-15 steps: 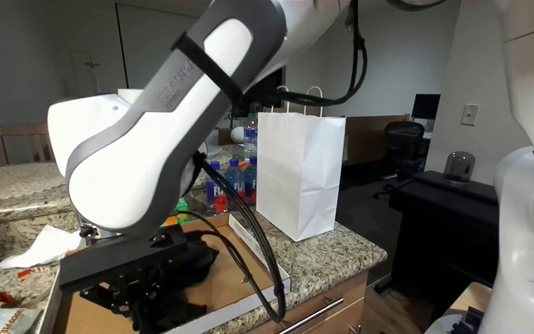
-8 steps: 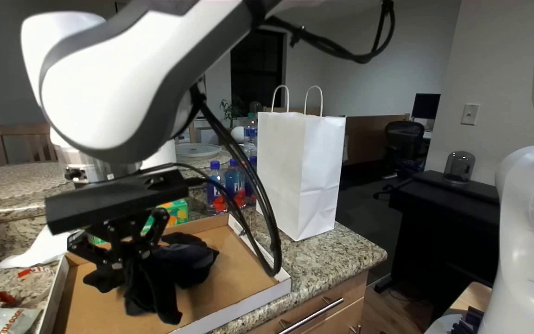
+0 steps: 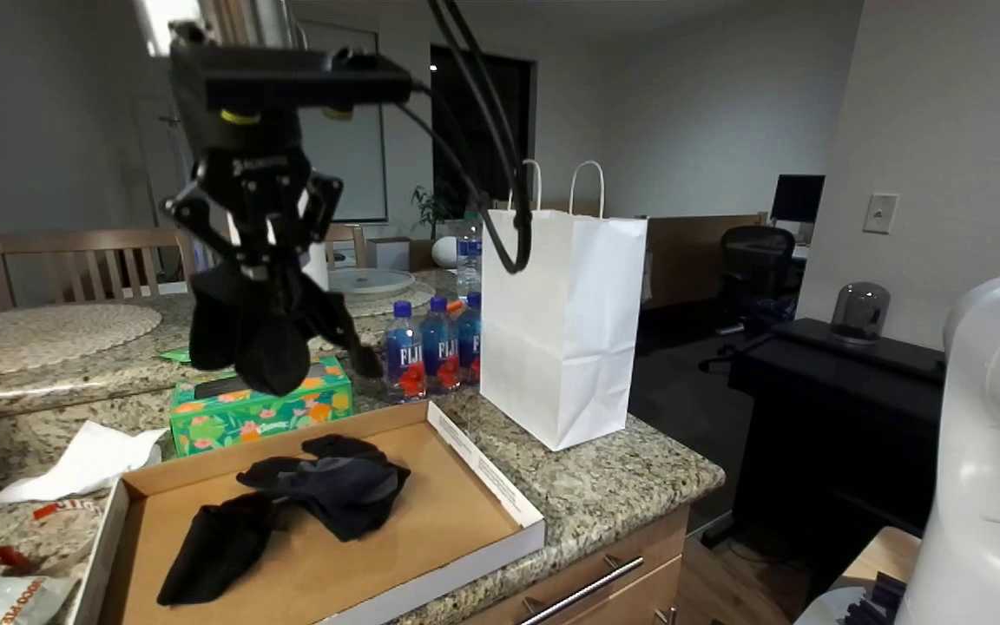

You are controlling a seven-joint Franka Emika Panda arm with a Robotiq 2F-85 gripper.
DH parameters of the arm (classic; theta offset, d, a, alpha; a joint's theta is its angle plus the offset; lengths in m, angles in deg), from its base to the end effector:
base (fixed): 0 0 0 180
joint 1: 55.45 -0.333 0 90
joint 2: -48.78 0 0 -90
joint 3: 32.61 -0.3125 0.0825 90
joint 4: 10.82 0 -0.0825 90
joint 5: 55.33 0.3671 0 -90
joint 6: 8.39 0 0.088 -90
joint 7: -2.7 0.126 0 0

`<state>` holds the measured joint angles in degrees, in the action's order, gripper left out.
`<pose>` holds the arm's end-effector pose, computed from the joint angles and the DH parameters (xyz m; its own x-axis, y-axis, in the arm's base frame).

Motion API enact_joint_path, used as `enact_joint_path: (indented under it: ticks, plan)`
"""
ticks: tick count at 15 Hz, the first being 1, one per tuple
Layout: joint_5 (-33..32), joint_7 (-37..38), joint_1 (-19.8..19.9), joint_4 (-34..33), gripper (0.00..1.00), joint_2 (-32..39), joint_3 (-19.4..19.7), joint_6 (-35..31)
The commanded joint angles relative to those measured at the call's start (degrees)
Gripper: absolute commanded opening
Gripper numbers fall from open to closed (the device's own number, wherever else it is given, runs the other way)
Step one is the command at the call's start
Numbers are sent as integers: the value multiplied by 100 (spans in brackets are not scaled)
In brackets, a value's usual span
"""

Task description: Place the black socks in the white paper bag.

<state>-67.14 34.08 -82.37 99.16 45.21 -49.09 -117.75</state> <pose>0.3985 0.3553 0.5049 0.9492 0.2787 0.1461 0.2551 -0.9534 0.1609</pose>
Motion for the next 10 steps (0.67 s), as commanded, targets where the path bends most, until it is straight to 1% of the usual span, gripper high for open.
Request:
enact_joint_path:
  ticks: [1, 3, 6, 8, 10]
  plan:
    - [12, -1159, 431, -502, 10, -295, -82, 596]
    - [83, -1713, 614, -788, 10, -381, -28, 803]
    - [193, -2335, 841, -1166, 10, -446, 51, 1035]
    - [245, -2605, 957, -1478, 10, -469, 105, 1230]
    - [292, -2645, 1069, -1750, 10, -562, 168, 1356]
